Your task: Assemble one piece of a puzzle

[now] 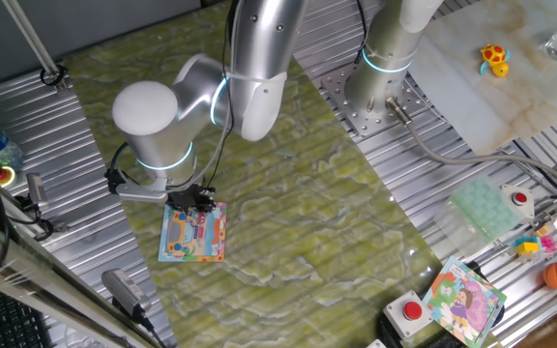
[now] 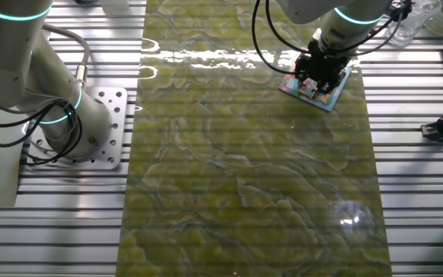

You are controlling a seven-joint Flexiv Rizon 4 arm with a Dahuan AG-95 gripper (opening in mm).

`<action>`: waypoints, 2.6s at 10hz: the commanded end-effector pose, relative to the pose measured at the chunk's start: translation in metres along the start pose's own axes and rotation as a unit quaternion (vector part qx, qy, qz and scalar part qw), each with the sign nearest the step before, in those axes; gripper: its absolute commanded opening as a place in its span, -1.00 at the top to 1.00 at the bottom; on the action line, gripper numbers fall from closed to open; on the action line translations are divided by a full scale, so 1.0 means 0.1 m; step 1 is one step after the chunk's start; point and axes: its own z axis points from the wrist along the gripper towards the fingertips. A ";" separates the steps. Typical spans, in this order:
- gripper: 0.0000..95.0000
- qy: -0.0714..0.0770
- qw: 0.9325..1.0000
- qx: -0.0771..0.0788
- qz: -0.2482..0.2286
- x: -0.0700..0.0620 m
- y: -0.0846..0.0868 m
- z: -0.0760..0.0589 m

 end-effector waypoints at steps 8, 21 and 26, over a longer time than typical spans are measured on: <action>0.60 -0.003 1.000 0.000 0.000 0.02 0.00 0.00; 0.20 0.030 0.999 -0.022 0.005 0.01 0.01 -0.11; 0.20 0.046 0.998 -0.043 0.011 0.16 0.05 -0.14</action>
